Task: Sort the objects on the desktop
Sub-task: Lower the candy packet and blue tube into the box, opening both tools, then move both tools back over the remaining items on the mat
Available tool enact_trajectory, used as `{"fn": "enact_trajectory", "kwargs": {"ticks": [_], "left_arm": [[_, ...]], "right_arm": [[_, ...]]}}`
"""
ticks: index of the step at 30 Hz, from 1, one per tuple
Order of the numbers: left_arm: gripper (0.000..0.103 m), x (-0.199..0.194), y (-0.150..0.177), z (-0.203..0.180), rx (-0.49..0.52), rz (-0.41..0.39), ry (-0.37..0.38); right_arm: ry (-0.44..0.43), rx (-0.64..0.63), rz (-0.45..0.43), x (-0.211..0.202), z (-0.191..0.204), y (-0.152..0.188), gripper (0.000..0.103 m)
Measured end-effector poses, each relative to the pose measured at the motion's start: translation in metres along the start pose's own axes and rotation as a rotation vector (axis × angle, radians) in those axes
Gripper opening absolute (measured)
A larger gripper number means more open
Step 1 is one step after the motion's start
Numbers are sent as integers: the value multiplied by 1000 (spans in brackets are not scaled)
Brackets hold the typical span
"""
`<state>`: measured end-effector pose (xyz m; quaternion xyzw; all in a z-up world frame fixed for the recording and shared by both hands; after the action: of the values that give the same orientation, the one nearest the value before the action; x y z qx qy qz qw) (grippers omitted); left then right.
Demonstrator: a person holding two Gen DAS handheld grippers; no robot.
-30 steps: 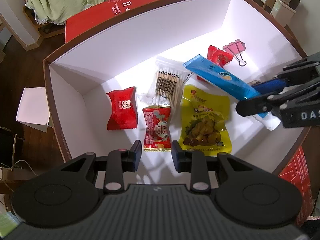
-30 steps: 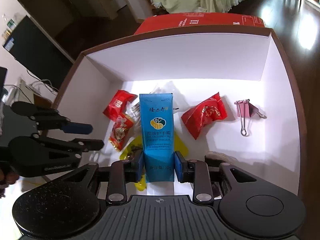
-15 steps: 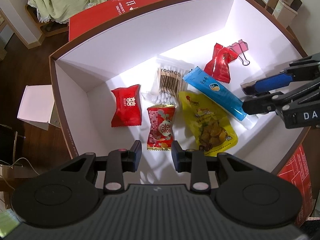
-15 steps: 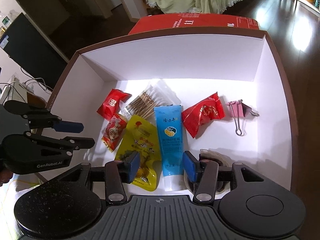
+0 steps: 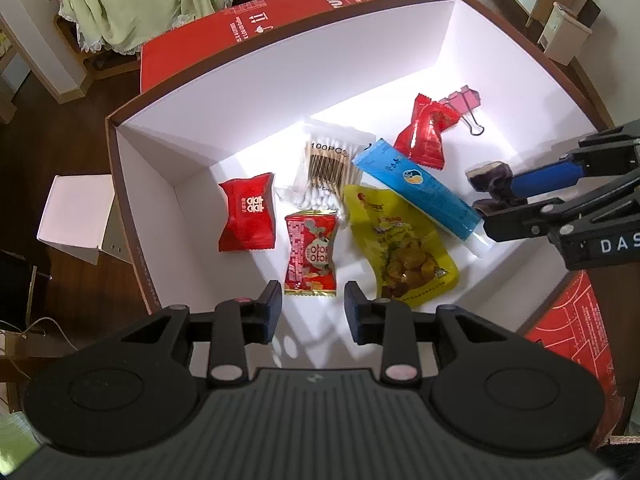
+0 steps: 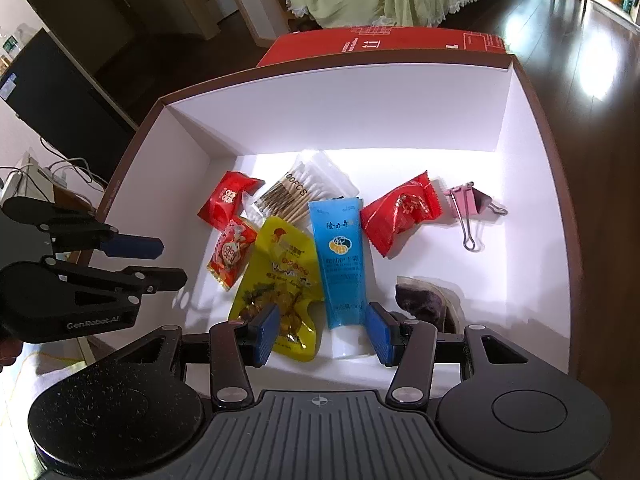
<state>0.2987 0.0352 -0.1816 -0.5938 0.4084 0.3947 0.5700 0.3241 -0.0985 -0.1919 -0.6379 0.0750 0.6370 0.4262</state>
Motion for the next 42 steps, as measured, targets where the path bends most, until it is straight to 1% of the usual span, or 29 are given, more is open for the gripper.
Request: {"fn": "enact_trajectory", "kwargs": {"ticks": [11, 16, 21, 25, 26, 27, 28, 29, 33, 37, 39, 41, 42], "left_arm": [[35, -33, 10, -14, 20, -69, -7], [35, -53, 15, -21, 28, -105, -1], [36, -75, 25, -24, 19, -141, 10], [39, -91, 39, -25, 7, -167, 20], [40, -95, 44, -25, 9, -172, 19], [40, -97, 48, -25, 13, -176, 16], [41, -100, 53, -26, 17, -179, 14], [41, -102, 58, -26, 19, -180, 13], [42, -103, 78, -23, 7, -168, 13], [43, -100, 96, -20, -18, -142, 22], [45, -100, 103, -19, -28, -135, 23], [50, -100, 110, -19, -37, -127, 25], [50, -99, 114, -18, -42, -124, 26]], "right_arm": [[58, 14, -75, -35, 6, 11, 51], [75, 27, -116, -56, 11, 18, 51], [95, 34, -147, -81, 21, 26, 51], [108, 30, -167, -99, 31, 38, 51], [114, 31, -169, -102, 33, 42, 55], [121, 32, -170, -106, 36, 46, 64], [127, 32, -172, -109, 38, 51, 86], [135, 31, -174, -111, 39, 56, 89], [161, 30, -179, -118, 46, 76, 89], [152, 69, -148, -117, 48, 99, 89], [146, 87, -135, -116, 50, 109, 89], [142, 97, -123, -114, 52, 117, 89], [140, 101, -118, -113, 53, 121, 89]]}}
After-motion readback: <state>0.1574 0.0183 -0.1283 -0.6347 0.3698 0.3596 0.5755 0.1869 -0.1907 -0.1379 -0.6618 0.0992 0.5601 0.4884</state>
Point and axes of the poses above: each gripper's, at about its wrist camera, not at the fingertips, and x roughly the way its jaws point, z to its left, y to its underside, the point moved 5 cm from there along x, roughly the way its jaws point, and after that the axes turned 12 degrees about -x, right-handed, at the moved point
